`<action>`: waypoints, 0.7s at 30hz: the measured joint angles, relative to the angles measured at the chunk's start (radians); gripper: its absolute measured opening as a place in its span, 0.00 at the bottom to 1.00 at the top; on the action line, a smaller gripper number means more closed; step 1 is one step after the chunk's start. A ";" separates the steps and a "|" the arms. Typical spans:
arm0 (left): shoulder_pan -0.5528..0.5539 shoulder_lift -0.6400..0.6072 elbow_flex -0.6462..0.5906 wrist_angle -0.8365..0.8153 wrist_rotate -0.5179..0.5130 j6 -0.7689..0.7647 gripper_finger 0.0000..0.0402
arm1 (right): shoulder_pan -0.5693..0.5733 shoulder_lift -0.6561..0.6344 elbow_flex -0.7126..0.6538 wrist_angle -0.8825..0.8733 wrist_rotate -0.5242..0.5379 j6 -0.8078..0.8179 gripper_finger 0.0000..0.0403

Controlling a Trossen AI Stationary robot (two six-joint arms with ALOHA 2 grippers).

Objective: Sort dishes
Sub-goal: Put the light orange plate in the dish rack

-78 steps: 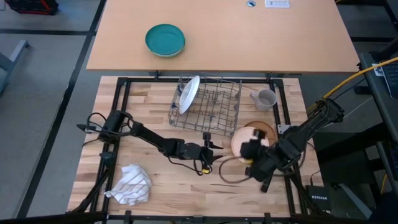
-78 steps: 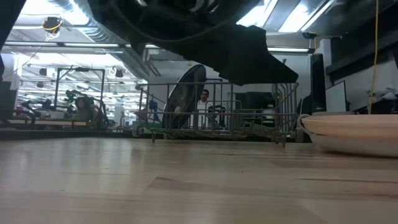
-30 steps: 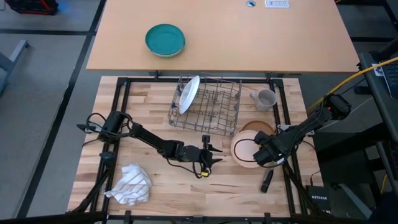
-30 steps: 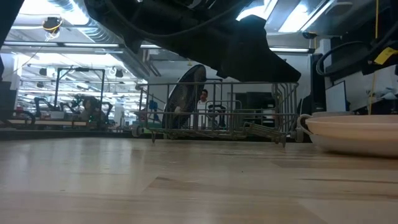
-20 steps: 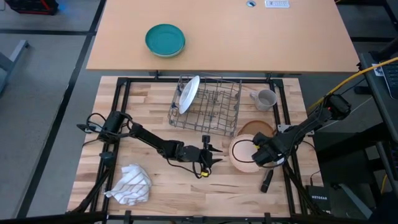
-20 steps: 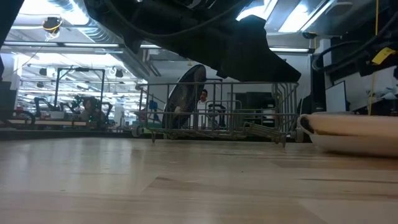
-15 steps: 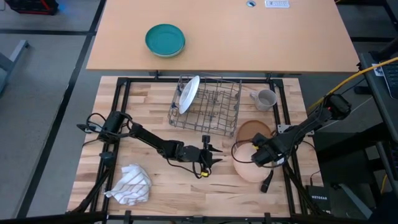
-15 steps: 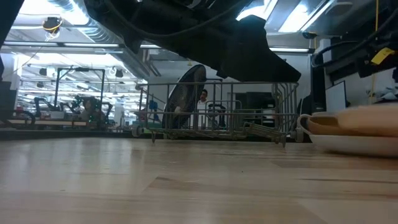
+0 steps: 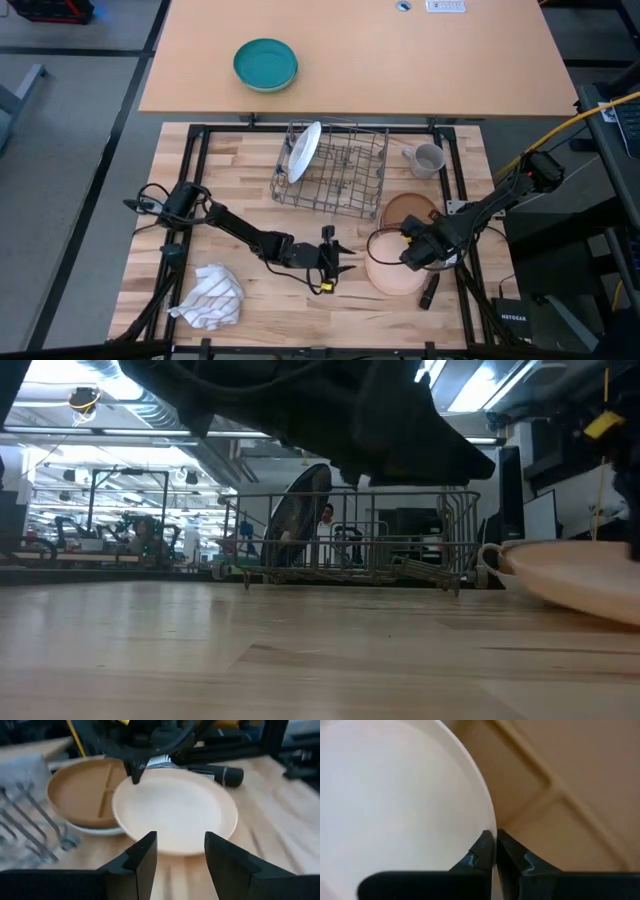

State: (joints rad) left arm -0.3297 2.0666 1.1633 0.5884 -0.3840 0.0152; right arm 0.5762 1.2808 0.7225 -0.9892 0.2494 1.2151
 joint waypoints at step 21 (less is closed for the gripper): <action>-0.023 -0.115 -0.001 -0.014 -0.073 -0.160 0.38 | -0.001 0.000 0.020 0.312 0.315 -0.340 0.02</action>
State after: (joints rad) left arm -0.3526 1.9514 1.1625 0.5740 -0.4574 -0.1452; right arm 0.5755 1.2812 0.7425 -0.6768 0.5644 0.8755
